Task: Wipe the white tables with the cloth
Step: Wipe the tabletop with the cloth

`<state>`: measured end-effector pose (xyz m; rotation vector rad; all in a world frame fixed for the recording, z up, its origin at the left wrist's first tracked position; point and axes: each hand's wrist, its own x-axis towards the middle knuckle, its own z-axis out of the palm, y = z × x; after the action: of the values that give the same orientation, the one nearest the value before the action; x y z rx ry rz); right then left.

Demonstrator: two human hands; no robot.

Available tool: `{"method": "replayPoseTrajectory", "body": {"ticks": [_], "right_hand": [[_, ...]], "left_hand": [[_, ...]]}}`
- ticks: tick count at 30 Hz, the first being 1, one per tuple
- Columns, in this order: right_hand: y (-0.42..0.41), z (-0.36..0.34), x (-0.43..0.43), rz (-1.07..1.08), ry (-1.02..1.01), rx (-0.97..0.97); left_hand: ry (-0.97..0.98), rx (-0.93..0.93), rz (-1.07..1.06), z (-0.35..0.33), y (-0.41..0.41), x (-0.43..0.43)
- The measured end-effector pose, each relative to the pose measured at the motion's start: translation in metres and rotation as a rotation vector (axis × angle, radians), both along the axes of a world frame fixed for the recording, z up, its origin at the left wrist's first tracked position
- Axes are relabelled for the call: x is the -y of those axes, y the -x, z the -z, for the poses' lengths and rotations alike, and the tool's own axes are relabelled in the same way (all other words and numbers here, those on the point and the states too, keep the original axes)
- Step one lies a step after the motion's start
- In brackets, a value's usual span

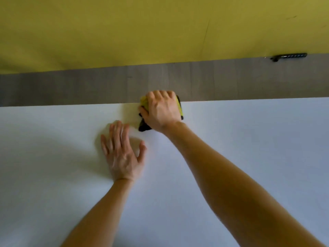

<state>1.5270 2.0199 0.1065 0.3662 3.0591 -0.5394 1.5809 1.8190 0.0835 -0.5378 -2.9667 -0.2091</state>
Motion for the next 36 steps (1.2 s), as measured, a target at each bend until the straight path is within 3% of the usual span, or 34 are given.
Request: {"method": "replayPoseTrajectory", "body": {"ticks": [3,6,11,13,15,20,22,26,28,32,34,36], "right_hand": [[0.036,-0.004,0.042,-0.143,0.077,0.037],[-0.005,0.007,-0.009,-0.088,0.114,-0.075],[-0.136,0.007,-0.173,0.338,0.016,-0.184],[-0.143,0.005,-0.182,0.538,-0.079,-0.14],[-0.114,0.009,-0.14,0.636,-0.123,-0.078],[0.009,0.001,0.04,0.111,0.058,-0.07],[0.029,-0.001,0.055,0.004,0.084,-0.042],[-0.024,0.012,-0.028,0.013,0.148,-0.143],[-0.081,0.015,-0.105,0.136,0.102,-0.188],[-0.175,0.006,-0.227,0.443,-0.027,-0.101],[-0.17,0.007,-0.229,0.621,-0.089,-0.036],[-0.134,0.003,-0.191,0.564,-0.098,0.057]], "left_hand": [[0.006,-0.017,-0.013,0.004,-0.001,0.001],[-0.009,-0.02,0.006,0.002,-0.001,0.002],[-0.077,-0.032,0.0,-0.001,0.0,-0.002],[-0.072,-0.04,-0.004,0.002,-0.001,-0.002],[-0.076,-0.041,-0.004,0.002,-0.001,-0.001],[-0.015,-0.04,0.005,0.009,0.002,0.005],[-0.013,-0.049,0.001,0.01,0.001,0.004],[-0.07,-0.054,0.021,0.006,0.0,0.003],[-0.081,-0.037,0.013,0.003,0.0,0.001],[-0.043,-0.012,0.066,-0.001,-0.003,-0.002],[-0.031,-0.029,0.093,-0.003,-0.003,-0.004],[-0.036,-0.037,0.175,-0.004,-0.002,-0.004]]}}
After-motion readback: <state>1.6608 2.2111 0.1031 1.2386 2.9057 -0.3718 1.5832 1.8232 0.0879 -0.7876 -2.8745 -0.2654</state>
